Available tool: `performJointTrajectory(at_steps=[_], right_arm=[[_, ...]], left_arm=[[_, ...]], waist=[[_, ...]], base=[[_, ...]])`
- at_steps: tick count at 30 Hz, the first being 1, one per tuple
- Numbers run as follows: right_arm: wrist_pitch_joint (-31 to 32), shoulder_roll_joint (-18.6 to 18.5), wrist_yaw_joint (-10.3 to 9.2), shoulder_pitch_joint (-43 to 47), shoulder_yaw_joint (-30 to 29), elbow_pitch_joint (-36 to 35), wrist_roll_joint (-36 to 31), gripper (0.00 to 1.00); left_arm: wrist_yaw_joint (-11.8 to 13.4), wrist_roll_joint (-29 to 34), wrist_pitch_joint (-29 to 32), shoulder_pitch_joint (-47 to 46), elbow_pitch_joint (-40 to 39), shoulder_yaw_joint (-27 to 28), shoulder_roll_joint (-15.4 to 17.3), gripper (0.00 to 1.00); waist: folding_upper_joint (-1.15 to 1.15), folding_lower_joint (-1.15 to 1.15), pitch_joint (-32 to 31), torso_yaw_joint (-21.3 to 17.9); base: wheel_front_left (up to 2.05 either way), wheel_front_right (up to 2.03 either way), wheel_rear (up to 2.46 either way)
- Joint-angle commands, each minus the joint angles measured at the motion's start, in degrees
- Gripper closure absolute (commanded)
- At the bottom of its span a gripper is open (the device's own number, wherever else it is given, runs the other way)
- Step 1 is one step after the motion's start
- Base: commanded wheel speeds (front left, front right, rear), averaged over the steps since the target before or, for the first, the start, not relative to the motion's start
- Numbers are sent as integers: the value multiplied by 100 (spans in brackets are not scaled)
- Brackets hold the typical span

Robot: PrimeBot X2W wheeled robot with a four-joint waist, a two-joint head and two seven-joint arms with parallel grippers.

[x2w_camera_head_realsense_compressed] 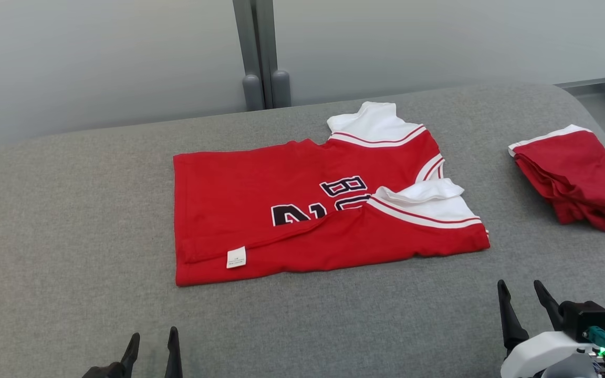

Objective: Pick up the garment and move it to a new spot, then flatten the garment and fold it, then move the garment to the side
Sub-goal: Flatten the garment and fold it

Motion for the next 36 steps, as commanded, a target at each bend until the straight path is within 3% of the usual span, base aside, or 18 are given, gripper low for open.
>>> performJointTrajectory(at_steps=[1, 8, 18, 23, 31, 32, 33, 34, 35, 36], right_arm=[[-24, -23, -12, -46, -6, -15, 13, 0], [-24, -23, -12, -594, -46, -103, 19, 0], [-24, -24, -12, -1456, -102, -120, -81, 0], [-24, -24, -12, -1669, -233, -4, -190, 0], [-10, -21, -11, -1867, -252, 787, -412, 0], [-8, -14, -11, -1837, -197, 941, -387, 21], [-3, -7, -8, -1831, -150, 1056, -358, 51], [14, -2, -7, -1817, -86, 1196, -329, 70], [19, 4, -7, -1820, -36, 1279, -291, 98], [25, 12, -7, -1819, -7, 1345, -245, 100]], left_arm=[[15, -80, -1, -65, 24, -30, 4, 0], [15, -208, -2, -847, 204, -49, 8, 0], [15, -403, -1, -2041, 828, -359, 368, 0], [15, -481, 1, -2191, 1057, -543, 458, 0], [7, -803, 81, -2081, 1548, -1127, 425, 0], [-8, -894, 91, -2037, 1665, -1290, 427, 0], [-11, -984, 95, -2013, 1726, -1414, 430, 0], [-13, -1103, 99, -1998, 1788, -1561, 443, 0], [-19, -1181, 113, -1988, 1849, -1697, 448, 0], [-22, -1307, 126, -1967, 1941, -1870, 452, 0]], waist=[[0, 0, 60, -2], [0, 0, 709, -20], [0, 0, 1679, 4], [0, 0, 1878, -10], [0, 0, 1937, 11], [0, 0, 1922, 13], [0, 0, 1908, 15], [0, 0, 1890, 18], [0, 0, 1874, 18], [0, 0, 1856, 16]], base=[[0, 0, 0], [0, 0, 0], [0, 0, 0], [0, 0, 0], [0, 0, 0], [0, 0, 0], [0, 0, 0], [0, 0, 0], [0, 0, 0], [0, 0, 0]])
